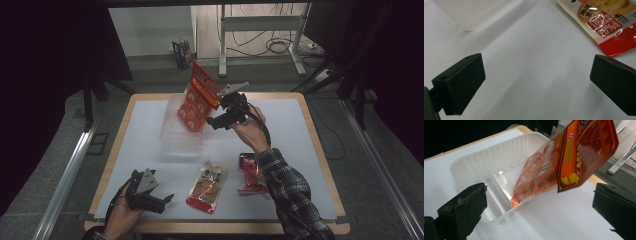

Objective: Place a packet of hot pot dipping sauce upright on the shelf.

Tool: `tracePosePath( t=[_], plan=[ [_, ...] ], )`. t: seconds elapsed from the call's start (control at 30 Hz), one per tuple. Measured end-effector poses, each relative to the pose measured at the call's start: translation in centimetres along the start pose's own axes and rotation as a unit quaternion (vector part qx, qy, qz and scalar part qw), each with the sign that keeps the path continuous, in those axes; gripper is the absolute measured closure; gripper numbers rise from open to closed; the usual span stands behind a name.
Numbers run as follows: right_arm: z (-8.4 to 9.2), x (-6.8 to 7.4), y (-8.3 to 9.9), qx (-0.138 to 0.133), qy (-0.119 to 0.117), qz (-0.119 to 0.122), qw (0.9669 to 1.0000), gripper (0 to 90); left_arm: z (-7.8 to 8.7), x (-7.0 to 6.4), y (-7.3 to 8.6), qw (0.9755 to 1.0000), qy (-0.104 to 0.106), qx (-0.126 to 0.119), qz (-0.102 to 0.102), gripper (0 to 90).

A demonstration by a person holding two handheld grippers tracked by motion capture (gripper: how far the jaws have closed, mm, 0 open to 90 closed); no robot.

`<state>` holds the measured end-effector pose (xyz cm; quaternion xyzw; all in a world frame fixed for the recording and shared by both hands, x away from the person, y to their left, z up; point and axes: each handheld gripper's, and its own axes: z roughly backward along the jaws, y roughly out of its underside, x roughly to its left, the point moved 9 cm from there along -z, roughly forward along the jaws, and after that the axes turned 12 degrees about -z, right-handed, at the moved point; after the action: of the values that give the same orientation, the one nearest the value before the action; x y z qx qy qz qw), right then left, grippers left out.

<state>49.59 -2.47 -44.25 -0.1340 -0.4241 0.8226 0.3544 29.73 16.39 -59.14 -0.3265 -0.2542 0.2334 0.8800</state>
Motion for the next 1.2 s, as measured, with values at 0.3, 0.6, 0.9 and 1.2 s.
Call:
tracePosePath(
  t=[0.3, 0.6, 0.9, 1.2],
  plan=[
    [0.9, -0.1, 2.0, -0.003, -0.007, -0.023, 0.9997, 0.0, 0.0, 0.0, 0.0, 1.0, 0.0, 0.001, -0.003, 0.0],
    [1.8, -0.1, 4.2, -0.006, -0.014, -0.034, 0.9993, 0.0, -0.1, -0.1, 0.0, 1.0, 0.0, 0.001, -0.003, 0.0],
    [2.6, 0.0, 5.9, -0.007, -0.014, -0.027, 0.9995, 0.4, -0.1, -0.1, 0.0, 1.0, 0.0, 0.002, -0.003, 0.0],
    [2.5, -0.6, 8.1, -0.004, -0.017, -0.043, 0.9989, 0.4, -0.1, -0.1, 0.1, 1.0, 0.001, 0.006, -0.005, 0.0]
  ],
)
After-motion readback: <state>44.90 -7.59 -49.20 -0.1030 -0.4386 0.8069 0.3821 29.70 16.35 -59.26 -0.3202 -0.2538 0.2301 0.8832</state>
